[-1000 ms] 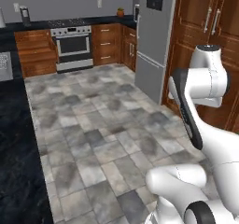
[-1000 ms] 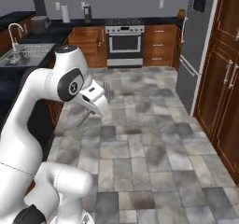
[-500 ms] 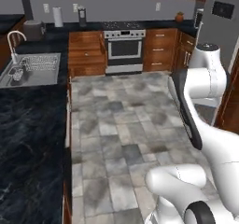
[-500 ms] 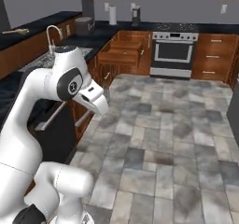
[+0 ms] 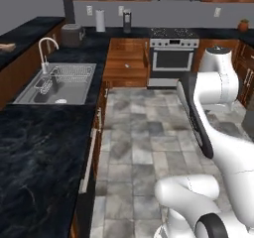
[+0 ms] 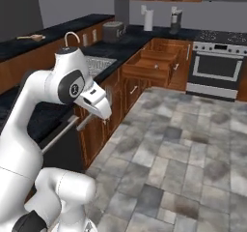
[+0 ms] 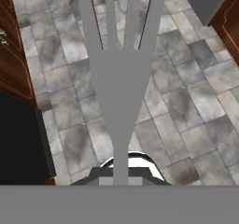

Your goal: Pick up the metallic utensils from the counter and place them in the open drawer. Make sure not to pick up any wooden utensils.

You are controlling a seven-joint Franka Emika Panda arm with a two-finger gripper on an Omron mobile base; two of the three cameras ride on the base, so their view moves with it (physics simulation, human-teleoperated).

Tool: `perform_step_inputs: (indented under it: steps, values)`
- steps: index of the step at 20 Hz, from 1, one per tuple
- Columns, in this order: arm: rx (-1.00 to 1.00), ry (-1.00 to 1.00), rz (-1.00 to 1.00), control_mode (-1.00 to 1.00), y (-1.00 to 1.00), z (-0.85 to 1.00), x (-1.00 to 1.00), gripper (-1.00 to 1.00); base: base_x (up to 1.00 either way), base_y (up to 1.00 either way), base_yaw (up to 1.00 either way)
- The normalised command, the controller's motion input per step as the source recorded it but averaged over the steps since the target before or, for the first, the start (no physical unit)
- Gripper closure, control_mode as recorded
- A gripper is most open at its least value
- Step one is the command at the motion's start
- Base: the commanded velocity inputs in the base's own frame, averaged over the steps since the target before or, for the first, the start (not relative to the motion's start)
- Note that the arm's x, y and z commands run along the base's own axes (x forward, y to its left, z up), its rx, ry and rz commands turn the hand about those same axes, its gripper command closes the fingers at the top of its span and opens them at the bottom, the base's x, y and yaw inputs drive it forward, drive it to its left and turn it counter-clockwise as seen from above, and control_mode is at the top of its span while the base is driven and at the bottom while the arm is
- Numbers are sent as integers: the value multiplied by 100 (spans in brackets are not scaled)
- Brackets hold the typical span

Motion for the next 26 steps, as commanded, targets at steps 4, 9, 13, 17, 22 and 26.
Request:
perform_step_inputs:
  steps: [4,9,13,17,22,26]
  values:
    - [0,0,0,100,0,0,0,100,100,-53,25]
    - [0,0,0,100,0,0,0,100,97,-71,10]
    - [0,0,0,100,0,0,0,100,91,-73,1]
    - [0,0,0,100,0,0,0,100,95,-55,0]
    - [0,0,0,100,0,0,0,100,100,-25,0]
    - [0,0,0,100,0,0,0,100,94,-8,-2]
